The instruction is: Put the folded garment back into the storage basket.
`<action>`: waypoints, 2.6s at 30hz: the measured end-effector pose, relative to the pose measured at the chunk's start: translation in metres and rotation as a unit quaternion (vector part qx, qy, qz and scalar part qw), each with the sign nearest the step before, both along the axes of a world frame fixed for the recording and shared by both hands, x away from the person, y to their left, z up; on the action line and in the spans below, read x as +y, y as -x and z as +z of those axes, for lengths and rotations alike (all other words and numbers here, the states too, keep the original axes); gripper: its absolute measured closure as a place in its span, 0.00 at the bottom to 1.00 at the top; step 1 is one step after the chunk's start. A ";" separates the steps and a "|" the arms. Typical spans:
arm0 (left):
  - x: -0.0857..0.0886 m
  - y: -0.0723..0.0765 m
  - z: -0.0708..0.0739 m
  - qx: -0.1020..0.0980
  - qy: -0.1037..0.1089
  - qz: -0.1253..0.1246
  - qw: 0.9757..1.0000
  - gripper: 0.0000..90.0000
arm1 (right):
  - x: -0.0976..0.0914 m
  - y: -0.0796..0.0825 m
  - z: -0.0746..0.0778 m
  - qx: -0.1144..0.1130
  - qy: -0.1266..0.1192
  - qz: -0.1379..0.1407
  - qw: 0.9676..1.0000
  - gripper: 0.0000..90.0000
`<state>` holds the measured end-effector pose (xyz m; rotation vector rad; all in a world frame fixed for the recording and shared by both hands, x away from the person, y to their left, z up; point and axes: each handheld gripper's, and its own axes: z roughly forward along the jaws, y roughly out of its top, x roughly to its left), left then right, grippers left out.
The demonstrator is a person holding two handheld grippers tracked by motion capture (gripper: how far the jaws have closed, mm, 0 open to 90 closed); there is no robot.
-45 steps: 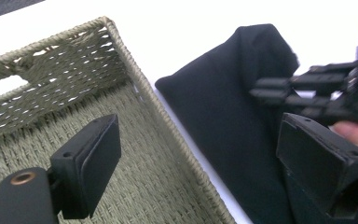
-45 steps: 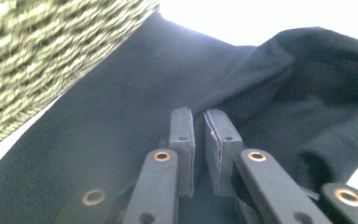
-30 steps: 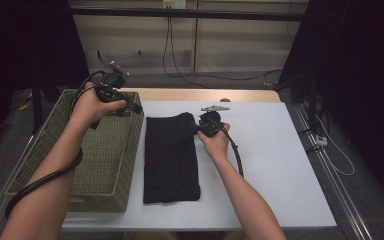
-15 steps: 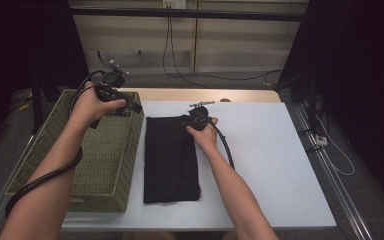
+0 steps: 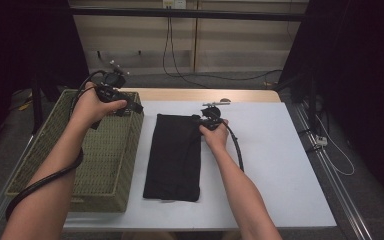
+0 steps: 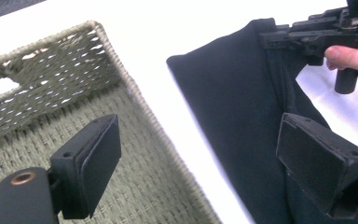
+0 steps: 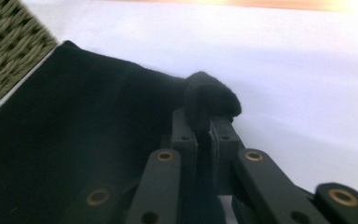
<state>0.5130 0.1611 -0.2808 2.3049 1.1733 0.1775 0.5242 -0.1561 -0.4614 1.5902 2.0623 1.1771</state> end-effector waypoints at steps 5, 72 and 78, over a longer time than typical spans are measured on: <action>-0.017 0.003 0.001 -0.001 0.004 -0.013 1.000 0.15 | -0.031 0.015 0.001 -0.003 -0.006 -0.027 1.000 0.94; -0.132 0.053 -0.106 0.020 0.055 -0.110 0.992 0.12 | -0.202 0.096 0.011 -0.009 0.038 -0.137 0.990 0.91; -0.132 0.060 -0.119 0.021 0.062 -0.112 0.992 0.14 | -0.199 0.098 0.015 -0.018 0.045 -0.149 0.988 0.75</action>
